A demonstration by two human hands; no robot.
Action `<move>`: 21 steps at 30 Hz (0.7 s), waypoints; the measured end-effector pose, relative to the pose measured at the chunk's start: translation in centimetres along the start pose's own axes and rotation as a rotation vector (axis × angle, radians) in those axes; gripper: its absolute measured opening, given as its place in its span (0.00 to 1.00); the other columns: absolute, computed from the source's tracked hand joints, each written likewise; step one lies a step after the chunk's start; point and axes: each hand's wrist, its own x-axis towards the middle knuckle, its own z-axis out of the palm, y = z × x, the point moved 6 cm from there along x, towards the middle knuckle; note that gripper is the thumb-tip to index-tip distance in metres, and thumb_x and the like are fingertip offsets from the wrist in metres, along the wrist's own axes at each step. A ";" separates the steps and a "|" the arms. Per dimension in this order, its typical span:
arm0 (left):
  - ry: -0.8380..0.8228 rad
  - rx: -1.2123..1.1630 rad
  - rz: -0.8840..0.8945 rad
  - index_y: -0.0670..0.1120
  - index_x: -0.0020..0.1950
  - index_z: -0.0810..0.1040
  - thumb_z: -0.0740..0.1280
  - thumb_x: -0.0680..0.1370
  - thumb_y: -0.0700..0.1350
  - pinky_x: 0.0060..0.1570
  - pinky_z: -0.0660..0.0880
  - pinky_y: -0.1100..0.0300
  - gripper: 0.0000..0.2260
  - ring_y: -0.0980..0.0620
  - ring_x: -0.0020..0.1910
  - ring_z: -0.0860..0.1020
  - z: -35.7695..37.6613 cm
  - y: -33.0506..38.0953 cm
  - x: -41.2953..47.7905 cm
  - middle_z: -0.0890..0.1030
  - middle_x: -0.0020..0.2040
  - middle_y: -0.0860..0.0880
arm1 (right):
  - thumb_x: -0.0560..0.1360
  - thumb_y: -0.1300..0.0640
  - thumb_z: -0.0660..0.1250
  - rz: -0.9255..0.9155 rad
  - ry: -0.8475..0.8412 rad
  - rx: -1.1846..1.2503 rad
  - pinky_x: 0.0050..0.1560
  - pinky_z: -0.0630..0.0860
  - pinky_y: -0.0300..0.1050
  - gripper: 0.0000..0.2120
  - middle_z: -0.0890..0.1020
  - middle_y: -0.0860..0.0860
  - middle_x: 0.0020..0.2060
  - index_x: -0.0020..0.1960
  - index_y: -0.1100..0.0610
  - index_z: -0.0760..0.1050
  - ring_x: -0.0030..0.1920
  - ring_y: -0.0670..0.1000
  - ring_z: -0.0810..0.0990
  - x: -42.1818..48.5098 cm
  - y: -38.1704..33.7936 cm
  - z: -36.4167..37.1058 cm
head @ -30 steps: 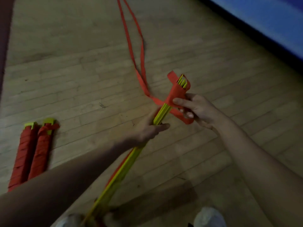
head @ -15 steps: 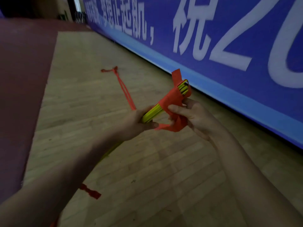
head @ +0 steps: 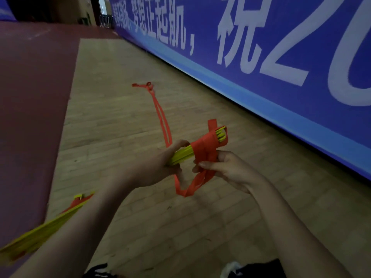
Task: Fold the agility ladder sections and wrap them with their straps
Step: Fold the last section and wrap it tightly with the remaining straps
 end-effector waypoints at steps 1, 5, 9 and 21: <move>-0.019 -0.114 -0.026 0.61 0.68 0.60 0.68 0.77 0.42 0.39 0.75 0.61 0.26 0.56 0.37 0.77 0.5 -0.6 -0.2 0.80 0.45 0.49 | 0.75 0.66 0.66 0.010 -0.007 0.010 0.45 0.79 0.40 0.05 0.85 0.52 0.39 0.49 0.60 0.79 0.42 0.48 0.84 0.2 0.7 0.2; -0.099 -0.387 -0.102 0.56 0.67 0.66 0.70 0.76 0.39 0.35 0.78 0.58 0.24 0.55 0.36 0.80 1.9 -2.4 -0.3 0.79 0.42 0.51 | 0.75 0.66 0.67 0.047 -0.019 0.024 0.42 0.79 0.40 0.05 0.85 0.53 0.38 0.49 0.62 0.79 0.40 0.48 0.84 0.6 2.5 0.6; -0.206 -0.569 -0.152 0.54 0.61 0.73 0.69 0.75 0.35 0.36 0.79 0.56 0.20 0.49 0.39 0.82 2.2 -3.1 -0.8 0.82 0.42 0.52 | 0.74 0.67 0.66 0.072 -0.071 0.052 0.40 0.79 0.40 0.06 0.85 0.54 0.38 0.50 0.65 0.79 0.39 0.49 0.84 0.8 3.1 1.2; -0.300 -0.837 -0.308 0.40 0.68 0.70 0.68 0.74 0.38 0.34 0.78 0.53 0.22 0.43 0.35 0.81 3.9 -5.0 -1.5 0.80 0.42 0.42 | 0.69 0.64 0.67 0.144 -0.233 0.080 0.44 0.80 0.40 0.10 0.85 0.53 0.40 0.50 0.62 0.79 0.41 0.48 0.84 0.7 4.7 2.2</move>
